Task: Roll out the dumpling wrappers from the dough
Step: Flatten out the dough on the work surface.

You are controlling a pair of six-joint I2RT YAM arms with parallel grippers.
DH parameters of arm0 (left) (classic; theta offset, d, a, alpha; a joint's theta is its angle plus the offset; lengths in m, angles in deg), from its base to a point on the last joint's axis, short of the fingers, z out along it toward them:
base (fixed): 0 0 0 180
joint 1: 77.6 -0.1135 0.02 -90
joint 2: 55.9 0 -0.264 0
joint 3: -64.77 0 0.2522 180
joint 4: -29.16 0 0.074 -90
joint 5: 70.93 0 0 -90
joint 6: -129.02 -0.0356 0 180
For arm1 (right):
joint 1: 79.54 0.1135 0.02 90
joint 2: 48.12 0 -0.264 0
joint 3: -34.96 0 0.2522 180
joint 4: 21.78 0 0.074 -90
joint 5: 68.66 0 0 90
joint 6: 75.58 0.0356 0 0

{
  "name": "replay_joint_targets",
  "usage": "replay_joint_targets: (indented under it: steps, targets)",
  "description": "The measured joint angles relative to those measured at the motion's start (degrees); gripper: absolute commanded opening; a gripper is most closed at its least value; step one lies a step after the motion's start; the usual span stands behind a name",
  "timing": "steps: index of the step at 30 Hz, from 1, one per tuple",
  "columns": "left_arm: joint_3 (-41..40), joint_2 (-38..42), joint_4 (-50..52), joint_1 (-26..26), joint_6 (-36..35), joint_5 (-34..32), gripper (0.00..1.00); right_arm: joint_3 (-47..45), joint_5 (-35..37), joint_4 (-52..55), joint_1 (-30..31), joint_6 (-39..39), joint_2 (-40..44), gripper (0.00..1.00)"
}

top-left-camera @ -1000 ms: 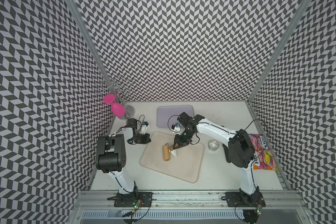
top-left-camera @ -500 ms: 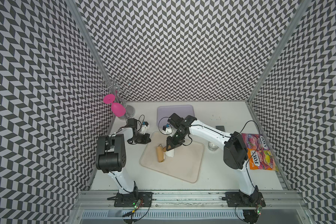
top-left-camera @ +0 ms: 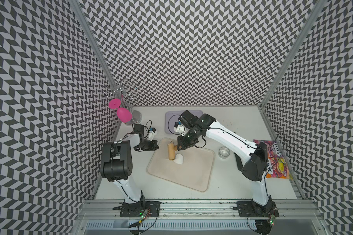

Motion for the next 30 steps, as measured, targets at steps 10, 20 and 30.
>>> replay_joint_targets:
  steps: [10,20,30]
  targets:
    - [0.00,0.00,-0.02,0.00,0.00,0.00,0.00,0.26,6.40,5.31,1.55,2.16,-0.17,0.00]
    - [0.00,0.00,0.00,0.00,0.00,0.00,0.00,0.24,7.26,5.64,2.01,2.43,-3.98,0.00]
    - [0.00,0.00,0.00,0.00,0.00,0.02,0.00,-2.40,8.02,3.80,1.99,2.49,-4.76,0.00]
